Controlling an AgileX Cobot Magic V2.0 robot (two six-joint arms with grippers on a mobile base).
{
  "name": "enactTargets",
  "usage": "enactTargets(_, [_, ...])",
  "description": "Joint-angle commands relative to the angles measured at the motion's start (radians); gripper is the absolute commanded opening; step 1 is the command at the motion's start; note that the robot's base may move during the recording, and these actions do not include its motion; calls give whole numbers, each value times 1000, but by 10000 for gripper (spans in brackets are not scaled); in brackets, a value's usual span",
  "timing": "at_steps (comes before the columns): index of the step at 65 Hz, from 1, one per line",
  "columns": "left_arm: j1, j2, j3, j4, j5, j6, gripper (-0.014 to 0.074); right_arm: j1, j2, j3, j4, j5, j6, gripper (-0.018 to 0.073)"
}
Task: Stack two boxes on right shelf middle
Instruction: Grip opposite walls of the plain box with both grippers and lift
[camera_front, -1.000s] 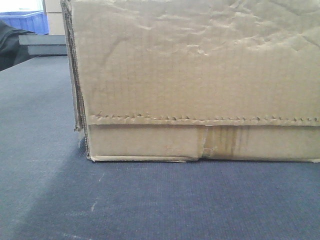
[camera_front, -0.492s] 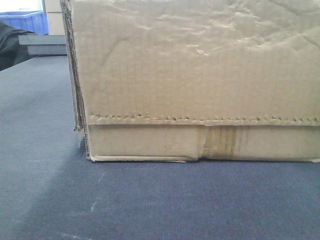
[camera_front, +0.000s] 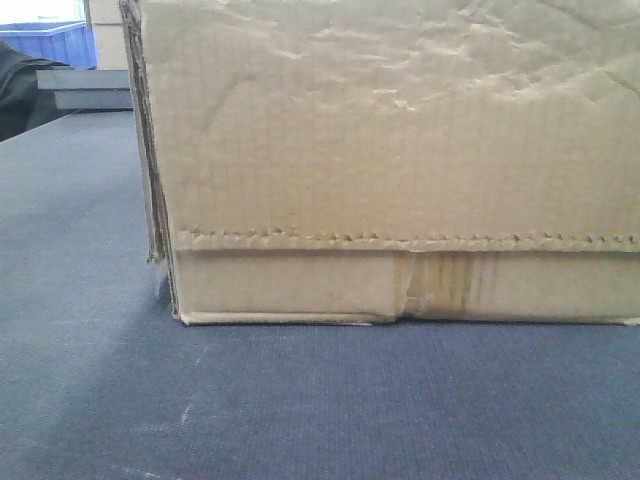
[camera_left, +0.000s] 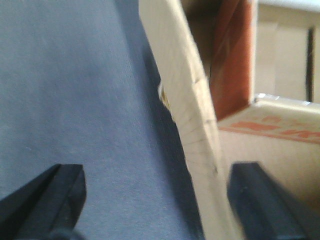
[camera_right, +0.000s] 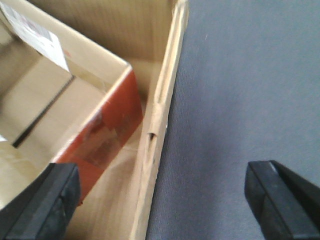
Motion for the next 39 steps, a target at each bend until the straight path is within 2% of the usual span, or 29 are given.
enactTargets(1, [2,25,7,-41,-5,3,477,2,32,-9,-3,-3,-2,570])
enactTargets(11, [2,72,7,-91,-5,3,477,2,94,-9,-3,-3,-2,570])
enactTargets(31, [2,120,7,-91,-5,-2,470,2,191,-9,5,-3,-2,570])
enactTargets(36, [2,120,7,-91,-5,-2,423,2,206,-9,5,-1,-5,536])
enactTargets(39, [2,120,7,-91,-5,-2,361,2,214,-7,5,1,-12,464])
